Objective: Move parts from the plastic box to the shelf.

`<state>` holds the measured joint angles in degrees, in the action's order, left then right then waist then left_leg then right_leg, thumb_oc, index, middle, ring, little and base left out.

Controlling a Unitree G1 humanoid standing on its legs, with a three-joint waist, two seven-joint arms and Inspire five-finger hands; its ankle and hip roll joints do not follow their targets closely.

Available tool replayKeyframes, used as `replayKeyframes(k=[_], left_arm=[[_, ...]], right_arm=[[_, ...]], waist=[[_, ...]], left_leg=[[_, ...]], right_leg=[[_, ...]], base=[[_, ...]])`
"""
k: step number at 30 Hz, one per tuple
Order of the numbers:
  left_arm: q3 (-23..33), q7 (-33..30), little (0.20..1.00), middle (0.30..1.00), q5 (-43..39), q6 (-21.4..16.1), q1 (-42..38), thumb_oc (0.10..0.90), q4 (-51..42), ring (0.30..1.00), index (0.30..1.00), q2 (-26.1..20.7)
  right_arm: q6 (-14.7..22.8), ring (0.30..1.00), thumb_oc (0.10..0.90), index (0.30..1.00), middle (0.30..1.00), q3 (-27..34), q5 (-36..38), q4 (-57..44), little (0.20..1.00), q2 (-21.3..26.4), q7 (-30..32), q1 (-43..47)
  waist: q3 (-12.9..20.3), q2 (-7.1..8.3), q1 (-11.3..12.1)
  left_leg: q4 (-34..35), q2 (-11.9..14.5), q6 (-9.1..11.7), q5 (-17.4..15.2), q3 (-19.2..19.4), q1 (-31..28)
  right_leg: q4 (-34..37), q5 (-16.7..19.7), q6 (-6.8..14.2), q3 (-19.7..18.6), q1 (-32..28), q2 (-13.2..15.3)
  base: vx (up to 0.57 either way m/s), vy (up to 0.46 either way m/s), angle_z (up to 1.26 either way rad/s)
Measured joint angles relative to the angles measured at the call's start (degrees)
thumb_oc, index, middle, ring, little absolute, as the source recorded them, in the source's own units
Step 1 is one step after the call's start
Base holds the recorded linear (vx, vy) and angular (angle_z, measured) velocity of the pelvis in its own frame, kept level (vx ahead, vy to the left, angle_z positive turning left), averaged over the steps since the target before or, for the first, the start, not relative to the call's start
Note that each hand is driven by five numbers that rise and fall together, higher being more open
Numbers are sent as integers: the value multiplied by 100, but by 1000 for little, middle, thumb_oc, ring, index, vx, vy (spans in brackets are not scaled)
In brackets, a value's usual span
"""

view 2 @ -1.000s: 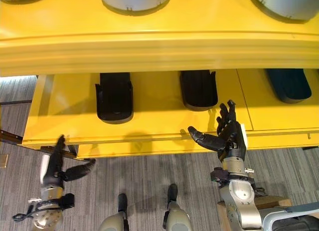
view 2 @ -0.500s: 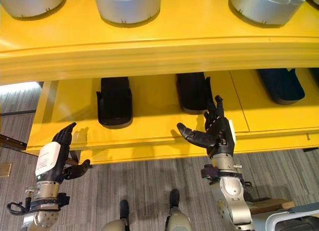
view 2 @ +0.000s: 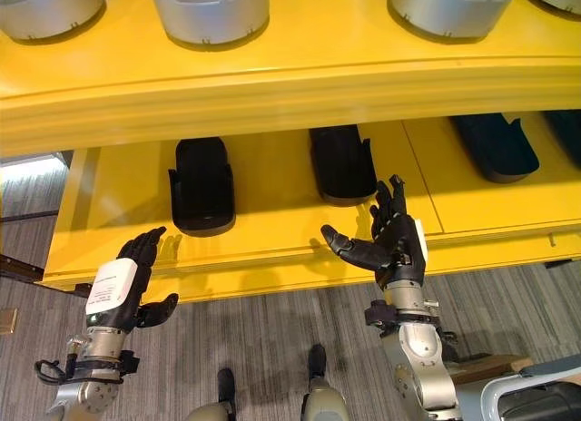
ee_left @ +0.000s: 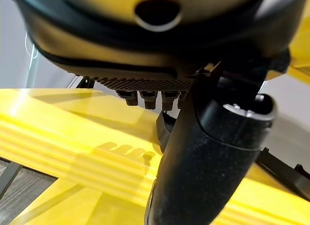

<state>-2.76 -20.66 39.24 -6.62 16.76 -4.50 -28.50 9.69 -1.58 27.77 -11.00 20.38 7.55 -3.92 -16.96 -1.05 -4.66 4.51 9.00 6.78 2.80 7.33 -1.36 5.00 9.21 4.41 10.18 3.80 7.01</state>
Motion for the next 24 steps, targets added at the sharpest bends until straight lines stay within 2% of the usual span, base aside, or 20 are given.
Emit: replayKeyframes(k=[5, 15, 19, 24], left_arm=[[-307, 99, 1000, 1000, 54, 11, -119, 900, 172, 1000, 1000, -7], [-455, 263, 1000, 1000, 212, 11, -142, 900, 197, 1000, 1000, -12], [-673, 335, 1000, 1000, 213, -13, -205, 900, 202, 1000, 1000, -65], [-733, 379, 1000, 1000, 219, -35, -245, 900, 267, 1000, 1000, -66]], right_arm=[[0, 1000, 900, 1000, 1000, -30, 48, 14, 1000, -22, -3, -7], [0, 1000, 900, 1000, 1000, -56, 56, 14, 1000, -44, -2, -52], [0, 1000, 900, 1000, 1000, -66, 57, 14, 1000, -51, -3, -62], [0, 1000, 900, 1000, 1000, -66, 56, 14, 1000, -93, 1, -66]], waist=[[64, -13, 2], [64, -13, -40], [64, -13, -44], [65, -12, -146]], left_leg=[[1, 1, 0, 0, 57, 0], [1, 3, -1, 6, 111, 3], [1, 3, -1, 6, 116, 4], [2, 5, -1, 6, 143, 3]], right_leg=[[0, 22, -10, -31, 40, -6], [1, 34, -14, -118, 83, -16], [1, 34, -14, -119, 86, -16], [1, 36, -12, -137, 96, -20]], base=[[-2, 0, -5], [0, -2, -3], [0, 0, 0], [1, -2, -1]])
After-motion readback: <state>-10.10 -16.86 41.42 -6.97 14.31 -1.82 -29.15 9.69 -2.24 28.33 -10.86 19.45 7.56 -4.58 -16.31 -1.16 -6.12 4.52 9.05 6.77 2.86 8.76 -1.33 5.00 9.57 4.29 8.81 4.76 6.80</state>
